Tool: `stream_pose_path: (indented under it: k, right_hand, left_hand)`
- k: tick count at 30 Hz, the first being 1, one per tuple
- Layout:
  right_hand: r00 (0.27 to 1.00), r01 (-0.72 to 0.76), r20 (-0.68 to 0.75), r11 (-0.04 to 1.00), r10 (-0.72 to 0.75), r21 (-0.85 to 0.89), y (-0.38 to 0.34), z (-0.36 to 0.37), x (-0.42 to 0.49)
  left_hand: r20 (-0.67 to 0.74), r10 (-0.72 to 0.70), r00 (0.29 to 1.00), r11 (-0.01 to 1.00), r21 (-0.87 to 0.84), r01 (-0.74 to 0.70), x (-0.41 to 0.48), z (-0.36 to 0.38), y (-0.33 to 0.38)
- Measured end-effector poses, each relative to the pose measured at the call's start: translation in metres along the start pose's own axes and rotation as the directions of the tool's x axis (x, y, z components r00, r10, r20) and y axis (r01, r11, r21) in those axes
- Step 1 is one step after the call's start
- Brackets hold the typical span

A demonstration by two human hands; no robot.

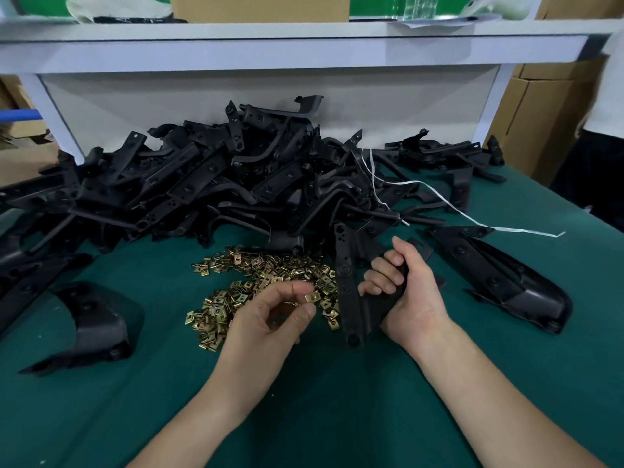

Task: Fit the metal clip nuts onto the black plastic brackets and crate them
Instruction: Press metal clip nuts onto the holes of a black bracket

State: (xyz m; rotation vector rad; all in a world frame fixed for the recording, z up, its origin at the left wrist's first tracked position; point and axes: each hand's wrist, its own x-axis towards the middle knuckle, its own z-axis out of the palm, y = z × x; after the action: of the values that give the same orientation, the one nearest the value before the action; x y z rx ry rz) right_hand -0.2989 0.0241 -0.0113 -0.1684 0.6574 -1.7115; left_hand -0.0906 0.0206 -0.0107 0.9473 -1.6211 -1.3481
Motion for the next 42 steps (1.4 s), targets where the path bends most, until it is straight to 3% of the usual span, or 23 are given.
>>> stream_pose_path:
  k: [14,26,42]
  right_hand:
    - [1.0,0.001,0.017,0.999,0.0,-0.052,0.007,0.001,-0.003]
    - [1.0,-0.003,0.024,0.999,0.004,-0.05,0.007,0.0,-0.002]
    - [0.999,-0.01,0.048,0.994,0.015,-0.108,0.015,0.003,-0.004]
  left_hand:
    - [0.05,-0.019,0.999,1.0,-0.012,0.02,0.002,-0.001,0.001]
    - [0.083,-0.066,0.994,0.988,-0.135,0.077,0.003,-0.005,0.001]
    - [0.095,-0.092,0.991,0.992,-0.072,0.099,0.001,-0.002,0.003]
